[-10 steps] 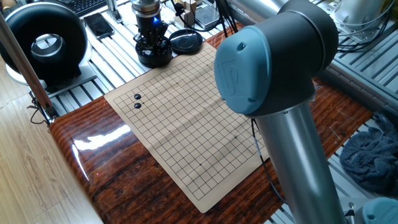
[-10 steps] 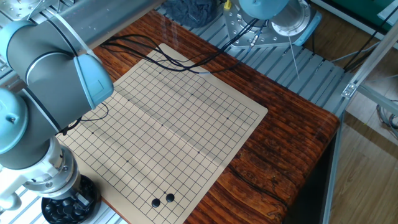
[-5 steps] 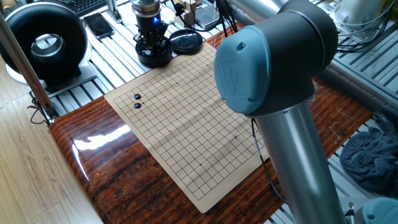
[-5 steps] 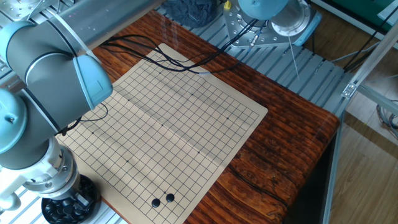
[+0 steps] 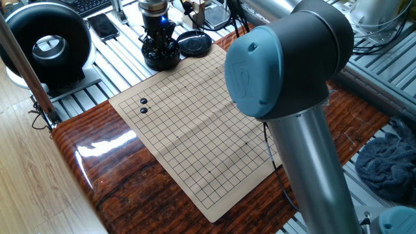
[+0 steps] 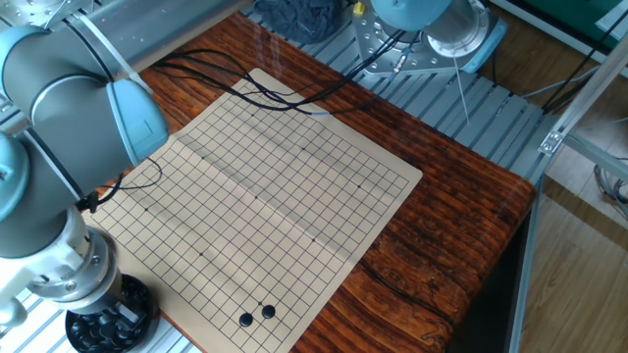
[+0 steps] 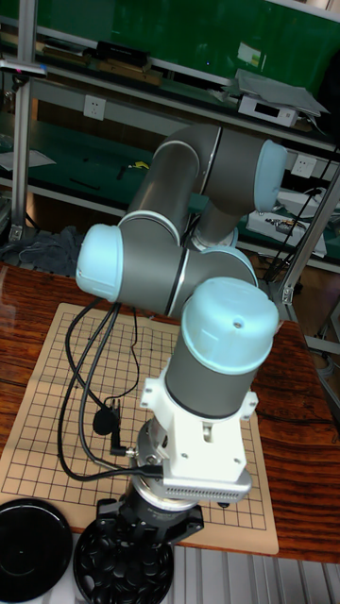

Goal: Play the first move as black on the 3-4 point in the upper right corner of the Go board

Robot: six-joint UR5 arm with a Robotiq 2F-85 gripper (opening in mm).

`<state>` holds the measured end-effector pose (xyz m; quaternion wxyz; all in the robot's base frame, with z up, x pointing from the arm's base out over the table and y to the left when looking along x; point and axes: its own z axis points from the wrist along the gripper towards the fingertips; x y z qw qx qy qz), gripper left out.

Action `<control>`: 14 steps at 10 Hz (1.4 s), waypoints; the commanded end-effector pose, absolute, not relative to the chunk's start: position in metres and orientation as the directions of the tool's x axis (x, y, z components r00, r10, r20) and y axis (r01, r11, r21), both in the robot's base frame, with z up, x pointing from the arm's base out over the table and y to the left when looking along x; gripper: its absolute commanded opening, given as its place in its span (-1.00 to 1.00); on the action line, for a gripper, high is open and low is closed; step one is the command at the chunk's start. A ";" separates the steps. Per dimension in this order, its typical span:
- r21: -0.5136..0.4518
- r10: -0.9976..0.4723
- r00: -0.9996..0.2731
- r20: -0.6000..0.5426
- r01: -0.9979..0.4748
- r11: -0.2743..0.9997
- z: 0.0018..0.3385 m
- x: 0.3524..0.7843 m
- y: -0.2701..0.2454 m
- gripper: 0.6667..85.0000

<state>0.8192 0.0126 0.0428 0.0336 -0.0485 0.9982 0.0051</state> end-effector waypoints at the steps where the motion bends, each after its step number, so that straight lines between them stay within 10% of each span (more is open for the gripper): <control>1: 0.060 -0.140 -0.986 -0.094 -0.146 0.987 0.049 0.824 0.018 -0.46; 14: 0.122 -0.236 -0.962 -0.134 -0.252 0.960 0.034 0.824 0.027 -0.30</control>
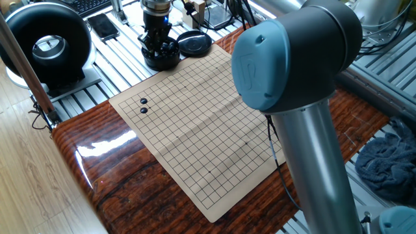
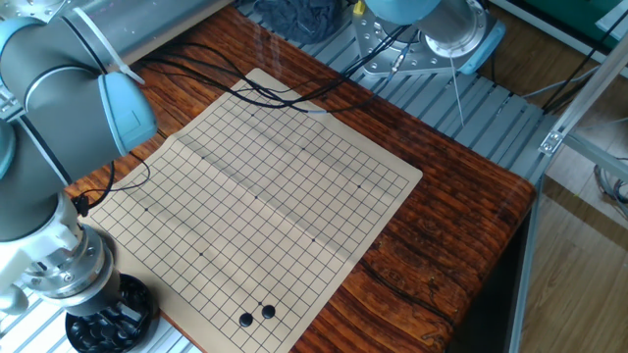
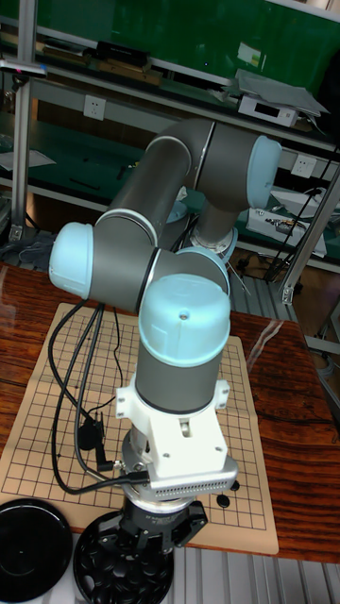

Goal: Play the first move as black on the 3-4 point in the upper right corner of the Go board

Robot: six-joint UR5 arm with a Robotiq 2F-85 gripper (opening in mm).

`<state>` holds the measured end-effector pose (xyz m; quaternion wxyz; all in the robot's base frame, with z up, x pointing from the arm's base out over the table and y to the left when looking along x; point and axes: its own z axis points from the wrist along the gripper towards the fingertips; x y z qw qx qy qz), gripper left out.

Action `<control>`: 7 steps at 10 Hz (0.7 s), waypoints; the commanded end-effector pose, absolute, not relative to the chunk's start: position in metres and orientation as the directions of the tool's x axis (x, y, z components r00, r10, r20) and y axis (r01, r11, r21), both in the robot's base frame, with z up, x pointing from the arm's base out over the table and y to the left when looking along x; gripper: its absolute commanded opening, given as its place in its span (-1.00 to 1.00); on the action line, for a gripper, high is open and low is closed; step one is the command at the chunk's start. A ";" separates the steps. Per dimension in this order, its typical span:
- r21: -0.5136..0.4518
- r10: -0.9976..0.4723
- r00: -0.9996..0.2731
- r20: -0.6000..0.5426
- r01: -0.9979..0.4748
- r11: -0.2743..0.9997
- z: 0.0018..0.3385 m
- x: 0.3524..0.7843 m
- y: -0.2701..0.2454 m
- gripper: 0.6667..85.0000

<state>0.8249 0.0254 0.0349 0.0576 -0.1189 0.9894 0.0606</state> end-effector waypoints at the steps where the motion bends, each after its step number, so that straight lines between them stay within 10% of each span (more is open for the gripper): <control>1: 0.120 -0.236 -0.962 -0.134 -0.252 0.960 0.034 0.824 0.026 -0.30; 7: 0.132 -0.249 -0.959 -0.137 -0.267 0.955 0.037 0.824 0.026 -0.33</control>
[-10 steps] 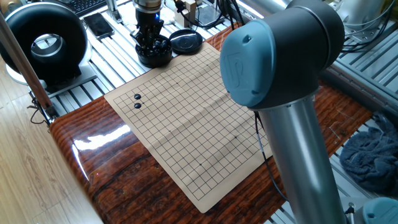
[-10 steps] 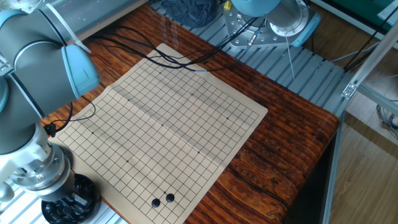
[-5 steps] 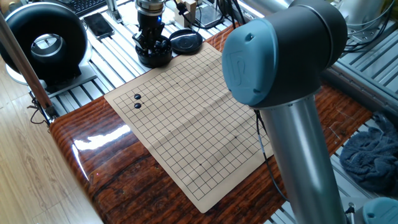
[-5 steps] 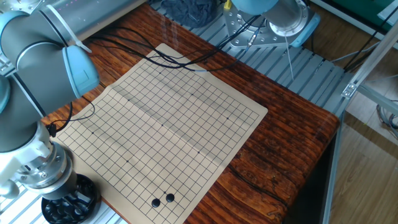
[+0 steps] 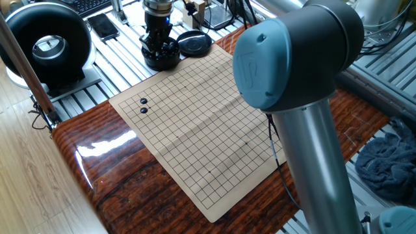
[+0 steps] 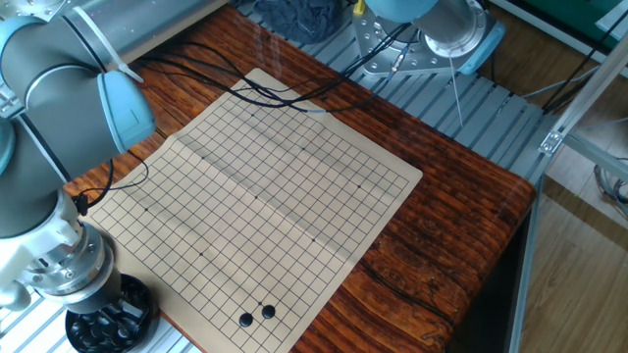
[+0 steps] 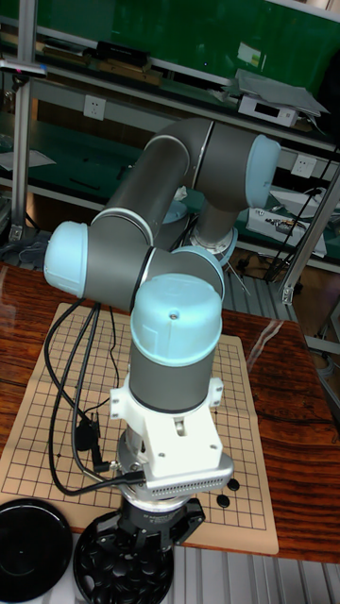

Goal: Play the first move as black on the 3-4 point in the upper right corner of the Go board

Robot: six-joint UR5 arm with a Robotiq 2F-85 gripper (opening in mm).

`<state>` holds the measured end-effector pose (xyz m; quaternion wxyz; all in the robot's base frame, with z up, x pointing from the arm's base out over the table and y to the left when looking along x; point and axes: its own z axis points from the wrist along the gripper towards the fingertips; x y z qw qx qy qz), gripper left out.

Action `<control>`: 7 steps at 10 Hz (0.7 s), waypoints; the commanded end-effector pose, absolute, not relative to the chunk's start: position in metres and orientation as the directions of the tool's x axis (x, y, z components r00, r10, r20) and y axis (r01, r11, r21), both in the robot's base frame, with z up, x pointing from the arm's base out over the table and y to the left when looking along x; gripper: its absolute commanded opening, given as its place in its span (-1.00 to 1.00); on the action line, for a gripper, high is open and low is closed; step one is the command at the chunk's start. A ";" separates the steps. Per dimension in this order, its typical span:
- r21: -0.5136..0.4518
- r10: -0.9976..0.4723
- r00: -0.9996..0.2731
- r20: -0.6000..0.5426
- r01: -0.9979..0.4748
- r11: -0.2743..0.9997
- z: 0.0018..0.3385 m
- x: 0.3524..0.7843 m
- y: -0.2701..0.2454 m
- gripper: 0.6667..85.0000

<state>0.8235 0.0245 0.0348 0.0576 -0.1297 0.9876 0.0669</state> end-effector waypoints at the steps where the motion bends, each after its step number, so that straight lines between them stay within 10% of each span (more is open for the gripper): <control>1: 0.127 -0.252 -0.958 -0.138 -0.270 0.955 0.037 0.825 0.024 -0.34; 7: 0.101 -0.274 -0.955 -0.113 -0.285 0.953 0.043 0.818 0.014 -0.35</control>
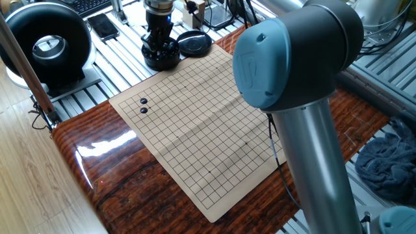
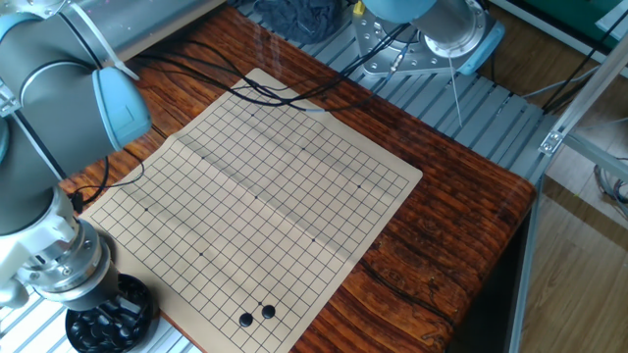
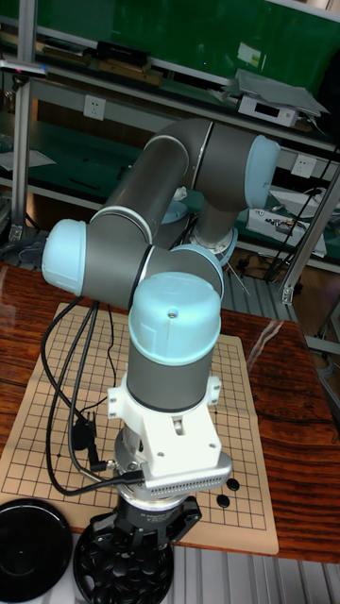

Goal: Play the first move as black on the 3-4 point in the upper right corner of the Go board

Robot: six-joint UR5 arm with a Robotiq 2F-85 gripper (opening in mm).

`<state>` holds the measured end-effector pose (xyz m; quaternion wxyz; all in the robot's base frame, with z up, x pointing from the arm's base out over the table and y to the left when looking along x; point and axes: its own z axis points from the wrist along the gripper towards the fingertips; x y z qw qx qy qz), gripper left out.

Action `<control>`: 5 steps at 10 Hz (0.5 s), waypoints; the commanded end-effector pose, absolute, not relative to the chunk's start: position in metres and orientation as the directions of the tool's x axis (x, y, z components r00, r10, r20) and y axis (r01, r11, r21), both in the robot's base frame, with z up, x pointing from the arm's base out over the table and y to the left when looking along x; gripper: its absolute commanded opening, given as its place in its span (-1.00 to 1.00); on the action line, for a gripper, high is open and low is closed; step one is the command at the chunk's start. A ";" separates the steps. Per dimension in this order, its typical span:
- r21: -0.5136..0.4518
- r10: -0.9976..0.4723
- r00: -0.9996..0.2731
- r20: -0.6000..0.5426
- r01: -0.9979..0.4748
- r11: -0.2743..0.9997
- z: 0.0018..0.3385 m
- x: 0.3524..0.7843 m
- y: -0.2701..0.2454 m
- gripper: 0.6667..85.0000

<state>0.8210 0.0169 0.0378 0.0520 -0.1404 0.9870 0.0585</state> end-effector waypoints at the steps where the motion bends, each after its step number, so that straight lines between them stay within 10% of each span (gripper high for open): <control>1: 0.100 -0.274 -0.955 -0.109 -0.285 0.953 0.045 0.817 0.013 -0.35; 5: 0.095 -0.279 -0.954 -0.112 -0.289 0.953 0.044 0.819 0.011 -0.32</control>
